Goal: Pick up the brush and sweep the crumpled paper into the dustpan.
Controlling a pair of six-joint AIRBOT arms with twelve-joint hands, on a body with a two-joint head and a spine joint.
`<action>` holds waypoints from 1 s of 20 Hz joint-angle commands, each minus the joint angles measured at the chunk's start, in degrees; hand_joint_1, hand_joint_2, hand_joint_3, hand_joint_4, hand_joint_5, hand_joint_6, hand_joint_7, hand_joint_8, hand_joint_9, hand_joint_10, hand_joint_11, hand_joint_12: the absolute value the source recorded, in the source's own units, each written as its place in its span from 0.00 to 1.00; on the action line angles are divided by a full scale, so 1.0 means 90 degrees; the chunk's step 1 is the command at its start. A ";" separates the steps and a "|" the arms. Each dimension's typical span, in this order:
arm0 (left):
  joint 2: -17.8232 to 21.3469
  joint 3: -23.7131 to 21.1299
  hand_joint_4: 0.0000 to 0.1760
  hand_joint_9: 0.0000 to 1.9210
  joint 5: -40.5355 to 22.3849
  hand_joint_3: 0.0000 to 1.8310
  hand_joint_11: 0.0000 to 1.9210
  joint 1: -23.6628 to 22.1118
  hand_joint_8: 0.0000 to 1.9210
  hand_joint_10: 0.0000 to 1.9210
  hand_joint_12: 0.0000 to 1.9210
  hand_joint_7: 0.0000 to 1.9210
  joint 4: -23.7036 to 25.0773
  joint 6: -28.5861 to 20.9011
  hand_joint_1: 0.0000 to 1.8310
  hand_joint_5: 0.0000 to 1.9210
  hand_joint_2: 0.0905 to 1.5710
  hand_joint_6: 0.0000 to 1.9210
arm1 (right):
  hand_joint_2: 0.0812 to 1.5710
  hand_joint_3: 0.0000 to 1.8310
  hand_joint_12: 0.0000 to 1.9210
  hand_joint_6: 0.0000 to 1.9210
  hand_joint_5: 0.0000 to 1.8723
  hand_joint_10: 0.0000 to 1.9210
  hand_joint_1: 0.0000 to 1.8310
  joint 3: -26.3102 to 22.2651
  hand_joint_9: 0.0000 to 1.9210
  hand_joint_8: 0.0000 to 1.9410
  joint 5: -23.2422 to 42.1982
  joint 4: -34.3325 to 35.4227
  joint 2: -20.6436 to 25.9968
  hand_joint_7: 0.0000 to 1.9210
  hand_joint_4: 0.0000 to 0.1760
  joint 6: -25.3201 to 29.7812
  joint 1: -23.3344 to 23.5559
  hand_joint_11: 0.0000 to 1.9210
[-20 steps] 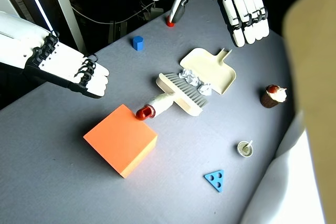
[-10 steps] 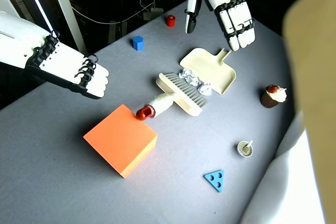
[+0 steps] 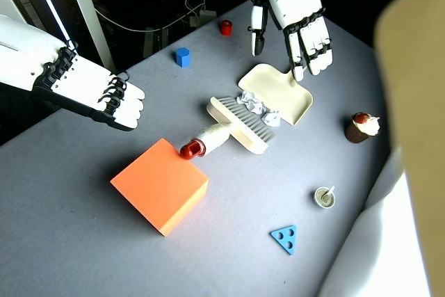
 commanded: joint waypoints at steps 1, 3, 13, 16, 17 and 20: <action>-0.0050 0.0061 0.43 0.04 -0.0603 0.00 0.02 0.0031 0.00 0.00 0.09 0.07 0.0205 -0.0042 0.44 0.19 0.61 0.00 | 0.61 0.00 0.01 0.00 0.01 0.00 0.00 -0.0016 0.04 0.00 -0.0617 -0.0106 0.0053 0.03 0.00 -0.0018 0.0039 0.05; -0.0138 0.0178 0.46 0.03 -0.0642 0.00 0.03 0.0162 0.00 0.00 0.09 0.06 0.0264 -0.0185 0.42 0.19 0.62 0.00 | 0.61 0.00 0.01 0.00 0.01 0.00 0.00 -0.0017 0.04 0.00 -0.0617 -0.0106 0.0053 0.03 0.00 -0.0018 0.0039 0.05; -0.0305 0.0628 0.45 0.03 -0.0752 0.00 0.00 0.0500 0.00 0.00 0.11 0.05 0.0056 -0.0339 0.42 0.20 0.61 0.00 | 0.61 0.00 0.00 0.00 0.01 0.00 0.03 -0.0018 0.04 0.00 -0.0617 -0.0106 0.0053 0.03 0.00 -0.0023 0.0039 0.06; -0.0335 0.0647 0.47 0.04 -0.0846 0.00 0.00 0.0590 0.00 0.00 0.11 0.06 -0.0163 -0.0233 0.41 0.20 0.61 0.00 | 0.61 0.00 0.01 0.00 0.01 0.00 0.03 -0.0018 0.04 0.00 -0.0617 -0.0106 0.0053 0.03 0.00 -0.0025 0.0039 0.06; -0.0350 0.0664 0.60 0.04 -0.0912 0.00 0.01 0.0637 0.00 0.00 0.12 0.05 -0.0242 -0.0205 0.39 0.20 0.62 0.00 | 0.61 0.00 0.00 0.00 0.01 0.00 0.03 -0.0018 0.04 0.00 -0.0617 -0.0106 0.0053 0.02 0.00 -0.0030 0.0039 0.05; -0.0384 0.0713 0.65 0.05 -0.1033 0.00 0.00 0.0733 0.00 0.00 0.12 0.06 -0.0372 -0.0161 0.41 0.21 0.61 0.00 | 0.61 0.00 0.00 0.00 0.02 0.00 0.04 -0.0017 0.04 0.00 -0.0618 -0.0106 0.0053 0.03 0.00 -0.0036 0.0039 0.06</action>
